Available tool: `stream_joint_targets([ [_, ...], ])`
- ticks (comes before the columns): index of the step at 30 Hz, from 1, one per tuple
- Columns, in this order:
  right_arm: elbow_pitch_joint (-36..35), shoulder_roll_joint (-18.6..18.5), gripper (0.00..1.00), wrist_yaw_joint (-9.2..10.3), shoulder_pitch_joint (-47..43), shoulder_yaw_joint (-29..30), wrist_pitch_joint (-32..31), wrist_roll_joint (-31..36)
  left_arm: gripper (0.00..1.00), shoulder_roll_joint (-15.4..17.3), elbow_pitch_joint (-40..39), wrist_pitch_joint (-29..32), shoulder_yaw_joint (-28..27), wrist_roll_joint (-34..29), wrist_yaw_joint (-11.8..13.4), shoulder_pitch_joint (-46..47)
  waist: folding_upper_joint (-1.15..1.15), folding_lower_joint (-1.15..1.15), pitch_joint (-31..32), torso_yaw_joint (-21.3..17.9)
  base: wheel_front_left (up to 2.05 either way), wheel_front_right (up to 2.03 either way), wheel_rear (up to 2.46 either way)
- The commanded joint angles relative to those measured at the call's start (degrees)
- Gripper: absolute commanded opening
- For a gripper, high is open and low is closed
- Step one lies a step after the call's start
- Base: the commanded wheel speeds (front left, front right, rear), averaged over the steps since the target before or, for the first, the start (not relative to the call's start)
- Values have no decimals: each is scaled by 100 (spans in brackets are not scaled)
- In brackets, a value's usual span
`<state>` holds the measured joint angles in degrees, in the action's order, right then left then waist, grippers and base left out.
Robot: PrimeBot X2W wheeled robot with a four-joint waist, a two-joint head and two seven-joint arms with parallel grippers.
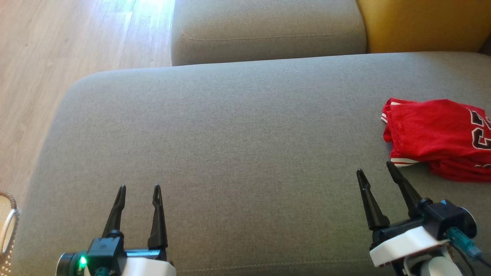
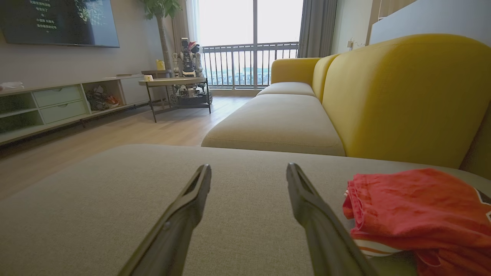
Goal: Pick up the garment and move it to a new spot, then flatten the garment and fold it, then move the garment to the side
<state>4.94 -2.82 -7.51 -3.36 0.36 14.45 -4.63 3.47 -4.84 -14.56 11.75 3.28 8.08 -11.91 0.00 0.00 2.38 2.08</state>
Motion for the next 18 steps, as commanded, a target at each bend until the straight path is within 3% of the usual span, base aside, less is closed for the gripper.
stream_joint_targets([
  [1, -161, -6, 100, 2, 121, -125, 54, -39, 100, -31, -130, -44, -224, 42, 6, 134, 0, 0, 3, -4, 0, 0, 0],
  [11, -91, -6, 100, 2, 129, -85, 54, -106, 100, -51, 63, -44, -325, 159, -16, 128, 0, 0, 2, -5, 0, 0, 0],
  [12, 95, 2, 0, 0, -19, 31, -2, -64, 0, -7, 258, 2, -132, 145, -6, -93, 0, 0, 3, -5, 0, 0, 0],
  [18, 500, 1, 0, 0, -161, 0, -39, -210, 0, -5, 642, 53, -120, 292, -13, -188, 0, 0, -3, -9, 0, 0, 0],
])
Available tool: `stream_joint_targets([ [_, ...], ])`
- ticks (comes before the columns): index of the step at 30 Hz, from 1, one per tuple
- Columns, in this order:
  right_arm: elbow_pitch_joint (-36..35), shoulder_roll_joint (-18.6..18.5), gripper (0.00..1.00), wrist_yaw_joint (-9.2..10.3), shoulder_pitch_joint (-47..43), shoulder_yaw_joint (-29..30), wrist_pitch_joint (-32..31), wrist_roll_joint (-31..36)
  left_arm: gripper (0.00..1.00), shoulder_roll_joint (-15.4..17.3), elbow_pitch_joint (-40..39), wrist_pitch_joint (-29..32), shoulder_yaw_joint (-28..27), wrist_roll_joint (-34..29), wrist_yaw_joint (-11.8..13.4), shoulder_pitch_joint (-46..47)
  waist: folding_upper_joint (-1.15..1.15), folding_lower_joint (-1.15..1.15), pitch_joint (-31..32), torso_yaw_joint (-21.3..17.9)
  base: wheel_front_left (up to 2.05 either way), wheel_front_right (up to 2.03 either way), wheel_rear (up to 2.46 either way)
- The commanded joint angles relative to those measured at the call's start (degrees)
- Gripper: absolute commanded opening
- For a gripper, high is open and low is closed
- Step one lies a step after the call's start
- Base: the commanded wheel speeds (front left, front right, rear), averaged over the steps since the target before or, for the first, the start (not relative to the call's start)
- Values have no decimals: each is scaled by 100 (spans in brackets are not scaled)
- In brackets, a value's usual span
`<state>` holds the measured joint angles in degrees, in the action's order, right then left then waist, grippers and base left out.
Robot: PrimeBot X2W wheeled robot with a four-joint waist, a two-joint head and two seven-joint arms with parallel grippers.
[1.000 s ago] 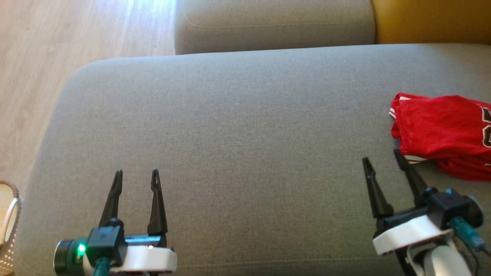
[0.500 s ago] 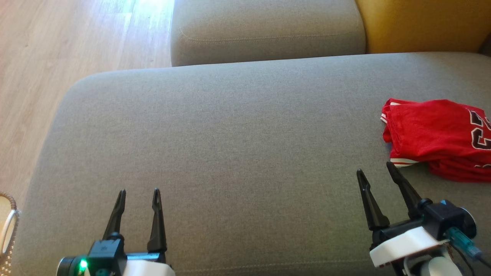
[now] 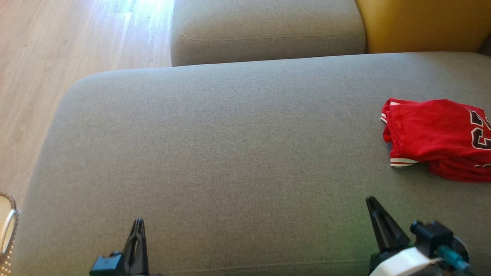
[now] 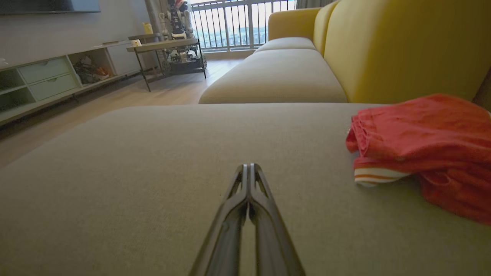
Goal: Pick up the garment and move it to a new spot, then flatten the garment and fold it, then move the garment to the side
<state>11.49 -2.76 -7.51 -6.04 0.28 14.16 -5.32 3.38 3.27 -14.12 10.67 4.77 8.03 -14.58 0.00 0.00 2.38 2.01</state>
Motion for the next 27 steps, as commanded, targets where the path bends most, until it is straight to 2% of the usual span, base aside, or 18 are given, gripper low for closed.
stream_joint_targets([
  [1, -154, -8, 0, 0, 114, 9, -23, -215, 0, 9, -169, 20, -21, 218, -15, 91, 0, 0, -6, -4, 0, 0, 0],
  [27, -66, -79, 0, 0, 343, 43, -369, -2034, 0, 95, 138, 340, -239, 2081, -347, 516, 0, 0, -56, -44, 0, 0, 0],
])
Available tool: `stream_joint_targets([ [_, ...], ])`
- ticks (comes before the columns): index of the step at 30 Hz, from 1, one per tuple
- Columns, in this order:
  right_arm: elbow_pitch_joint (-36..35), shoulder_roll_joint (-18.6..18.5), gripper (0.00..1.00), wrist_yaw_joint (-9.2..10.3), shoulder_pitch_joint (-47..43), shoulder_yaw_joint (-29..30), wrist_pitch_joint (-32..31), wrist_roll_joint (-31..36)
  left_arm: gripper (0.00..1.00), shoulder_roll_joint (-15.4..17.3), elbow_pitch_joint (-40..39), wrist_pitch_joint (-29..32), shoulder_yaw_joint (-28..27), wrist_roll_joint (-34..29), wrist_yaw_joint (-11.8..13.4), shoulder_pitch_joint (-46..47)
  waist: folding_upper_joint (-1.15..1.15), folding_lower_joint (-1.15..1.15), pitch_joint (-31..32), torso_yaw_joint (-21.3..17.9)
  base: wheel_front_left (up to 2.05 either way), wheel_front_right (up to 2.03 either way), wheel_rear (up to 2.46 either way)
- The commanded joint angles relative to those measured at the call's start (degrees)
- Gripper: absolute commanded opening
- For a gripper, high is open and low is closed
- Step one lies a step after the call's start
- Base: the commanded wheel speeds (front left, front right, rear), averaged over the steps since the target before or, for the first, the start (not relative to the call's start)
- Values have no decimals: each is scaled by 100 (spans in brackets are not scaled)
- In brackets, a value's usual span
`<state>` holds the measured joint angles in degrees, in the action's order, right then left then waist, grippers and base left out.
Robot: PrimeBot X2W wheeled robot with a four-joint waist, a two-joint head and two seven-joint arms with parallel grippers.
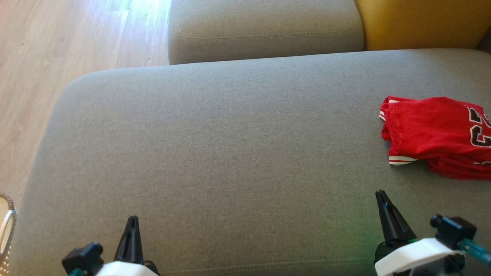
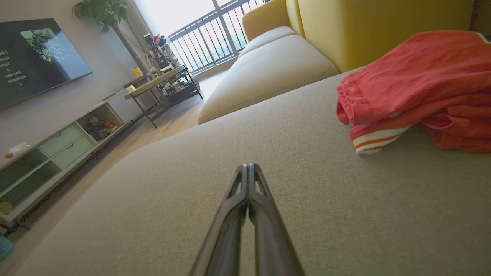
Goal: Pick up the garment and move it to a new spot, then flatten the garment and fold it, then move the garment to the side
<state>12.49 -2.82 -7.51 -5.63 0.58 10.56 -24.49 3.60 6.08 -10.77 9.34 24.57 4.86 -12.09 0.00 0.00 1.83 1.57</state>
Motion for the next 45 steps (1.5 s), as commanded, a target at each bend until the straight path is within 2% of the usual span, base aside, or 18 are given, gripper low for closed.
stream_joint_targets([
  [1, -163, -76, 0, 0, 311, 16, -24, -188, 0, 75, -133, 19, -116, 174, -43, 284, 0, 0, -3, -2, 0, 0, 0],
  [45, -25, -122, 0, 1, 700, 173, -707, -3291, 0, 124, 277, 670, -628, 3325, -589, 977, 0, 0, -94, -73, 0, 0, 0],
])
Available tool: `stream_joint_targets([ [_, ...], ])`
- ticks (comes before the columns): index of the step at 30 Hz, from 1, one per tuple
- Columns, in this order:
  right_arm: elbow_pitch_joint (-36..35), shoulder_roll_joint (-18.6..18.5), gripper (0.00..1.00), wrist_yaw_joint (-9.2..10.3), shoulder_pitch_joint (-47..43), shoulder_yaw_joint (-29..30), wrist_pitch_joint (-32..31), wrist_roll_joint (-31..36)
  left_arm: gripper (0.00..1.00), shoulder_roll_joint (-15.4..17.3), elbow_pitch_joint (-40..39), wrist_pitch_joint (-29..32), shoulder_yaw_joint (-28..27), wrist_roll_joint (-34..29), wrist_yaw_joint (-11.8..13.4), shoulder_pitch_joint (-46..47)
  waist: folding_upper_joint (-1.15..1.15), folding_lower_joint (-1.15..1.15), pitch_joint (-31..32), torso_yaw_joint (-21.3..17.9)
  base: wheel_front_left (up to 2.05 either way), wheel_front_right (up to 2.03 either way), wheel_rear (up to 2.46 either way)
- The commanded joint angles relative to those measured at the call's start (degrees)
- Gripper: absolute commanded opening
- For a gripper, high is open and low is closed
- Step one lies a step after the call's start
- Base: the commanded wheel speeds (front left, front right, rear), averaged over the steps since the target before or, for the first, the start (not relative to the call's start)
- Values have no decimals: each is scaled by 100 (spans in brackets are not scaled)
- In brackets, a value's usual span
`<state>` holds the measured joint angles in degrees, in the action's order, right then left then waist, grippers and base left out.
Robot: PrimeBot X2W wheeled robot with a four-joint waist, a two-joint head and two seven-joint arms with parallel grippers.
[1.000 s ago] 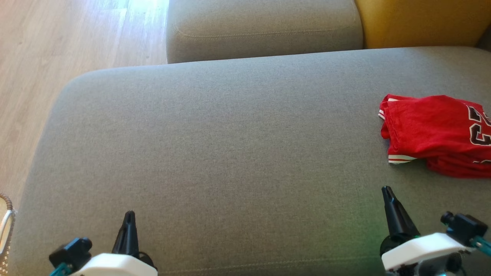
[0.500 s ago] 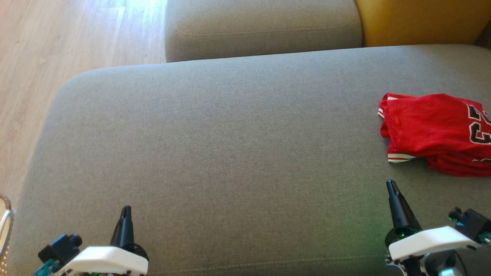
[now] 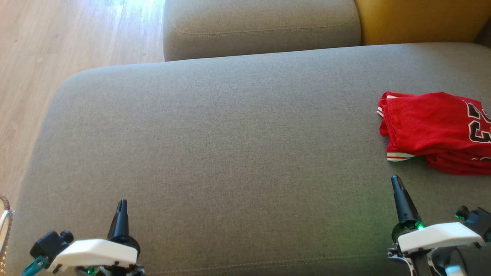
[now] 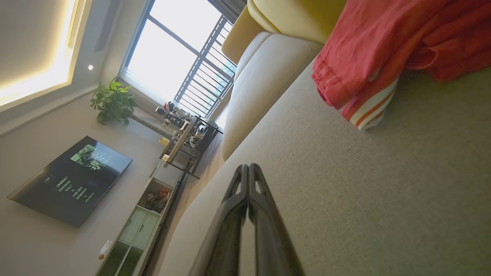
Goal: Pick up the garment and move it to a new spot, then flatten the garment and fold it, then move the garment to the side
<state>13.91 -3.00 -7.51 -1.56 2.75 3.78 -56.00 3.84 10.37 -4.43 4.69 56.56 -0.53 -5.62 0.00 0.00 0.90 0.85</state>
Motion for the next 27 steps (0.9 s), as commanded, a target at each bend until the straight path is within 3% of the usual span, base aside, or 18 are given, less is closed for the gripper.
stream_joint_targets([
  [1, -164, -103, 0, 1, 301, -40, -46, -210, 0, 100, -142, 52, -175, 197, -62, 345, 0, 0, -3, -2, 0, 0, 0],
  [27, -83, -105, 0, 2, 525, 83, -461, -1945, 0, 93, 102, 462, -514, 1947, -372, 744, 0, 0, -55, -43, 0, 0, 0],
])
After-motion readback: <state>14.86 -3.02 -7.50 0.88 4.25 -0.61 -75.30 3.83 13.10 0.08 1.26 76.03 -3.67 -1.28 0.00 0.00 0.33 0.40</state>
